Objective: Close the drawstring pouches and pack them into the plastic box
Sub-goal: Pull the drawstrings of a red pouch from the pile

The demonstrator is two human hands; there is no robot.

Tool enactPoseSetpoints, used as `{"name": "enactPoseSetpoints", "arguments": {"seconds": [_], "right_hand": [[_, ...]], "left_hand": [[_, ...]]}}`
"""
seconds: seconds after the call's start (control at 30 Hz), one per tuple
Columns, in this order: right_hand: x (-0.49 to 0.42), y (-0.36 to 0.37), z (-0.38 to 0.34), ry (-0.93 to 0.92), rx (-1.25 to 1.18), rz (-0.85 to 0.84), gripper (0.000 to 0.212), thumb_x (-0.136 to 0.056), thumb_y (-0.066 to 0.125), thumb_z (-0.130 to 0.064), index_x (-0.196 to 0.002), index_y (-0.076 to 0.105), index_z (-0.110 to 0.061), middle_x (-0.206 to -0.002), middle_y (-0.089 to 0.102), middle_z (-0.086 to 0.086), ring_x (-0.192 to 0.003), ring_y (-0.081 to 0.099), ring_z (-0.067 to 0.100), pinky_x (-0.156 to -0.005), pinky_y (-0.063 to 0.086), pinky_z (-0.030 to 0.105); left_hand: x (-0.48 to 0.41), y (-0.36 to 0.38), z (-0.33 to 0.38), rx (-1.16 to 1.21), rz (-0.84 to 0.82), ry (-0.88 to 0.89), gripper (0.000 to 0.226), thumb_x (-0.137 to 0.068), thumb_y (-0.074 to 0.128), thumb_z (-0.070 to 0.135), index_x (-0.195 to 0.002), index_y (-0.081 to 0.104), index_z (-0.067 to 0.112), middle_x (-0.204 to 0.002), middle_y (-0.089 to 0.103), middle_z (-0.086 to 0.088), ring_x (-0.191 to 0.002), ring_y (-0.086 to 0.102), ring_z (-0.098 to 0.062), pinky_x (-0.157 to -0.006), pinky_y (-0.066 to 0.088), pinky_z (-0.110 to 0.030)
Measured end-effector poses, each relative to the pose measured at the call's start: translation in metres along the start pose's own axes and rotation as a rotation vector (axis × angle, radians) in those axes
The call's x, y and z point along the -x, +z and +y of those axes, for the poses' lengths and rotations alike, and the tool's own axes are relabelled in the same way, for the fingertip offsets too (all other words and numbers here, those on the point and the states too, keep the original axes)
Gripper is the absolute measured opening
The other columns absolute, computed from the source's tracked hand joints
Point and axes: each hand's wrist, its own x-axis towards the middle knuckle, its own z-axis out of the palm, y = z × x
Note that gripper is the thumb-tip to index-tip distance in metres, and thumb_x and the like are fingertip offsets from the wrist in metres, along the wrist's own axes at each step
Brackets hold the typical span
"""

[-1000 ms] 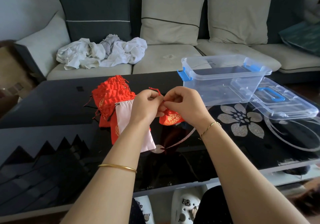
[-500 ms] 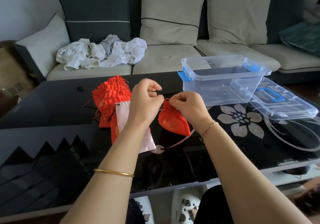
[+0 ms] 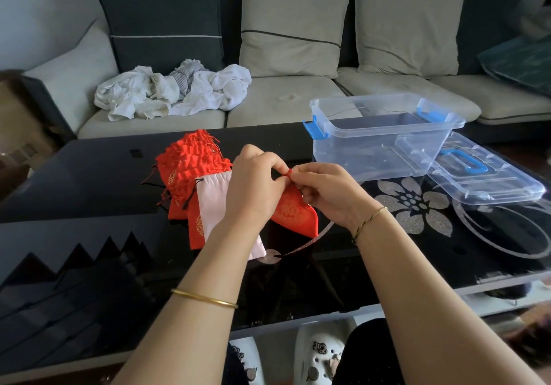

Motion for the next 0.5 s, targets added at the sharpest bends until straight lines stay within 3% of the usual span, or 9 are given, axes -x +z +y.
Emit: {"name": "enactPoseSetpoints", "arguments": {"seconds": [0.17,0.4,0.5], "right_hand": [[0.0002,-0.0022,-0.0012,-0.082,0.239,0.134,0.006,-0.086,0.063,-0.008,-0.085,0.069,-0.009,-0.075,0.062,0.0,-0.055,0.052,0.003,-0.061,0.045,0.021],[-0.0045,-0.0061,0.0032,-0.217,0.405,0.377,0.009,-0.089,0.06,-0.01,-0.089,0.069,-0.008,-0.069,0.057,-0.008,-0.061,0.05,0.002,-0.059,0.041,0.014],[0.0027,-0.0034,-0.0022,-0.234,0.351,0.252,0.015,-0.092,0.057,-0.022,-0.099,0.066,-0.013,-0.083,0.064,-0.002,-0.074,0.059,0.008,-0.065,0.05,0.019]], "left_hand": [[-0.0018,-0.0034,-0.0025,0.011,-0.019,-0.018,0.008,-0.083,0.066,0.011,-0.077,0.063,0.015,-0.087,0.053,0.002,-0.079,0.051,-0.012,-0.07,0.036,-0.019],[-0.0013,-0.0023,-0.0028,-0.054,-0.027,-0.023,0.013,-0.092,0.052,0.007,-0.08,0.053,0.012,-0.085,0.054,0.0,-0.075,0.048,-0.013,-0.067,0.034,-0.024],[-0.006,-0.002,0.0008,0.036,-0.034,-0.085,0.011,-0.094,0.052,0.01,-0.084,0.055,0.011,-0.085,0.057,0.0,-0.079,0.055,-0.016,-0.069,0.039,-0.026]]}}
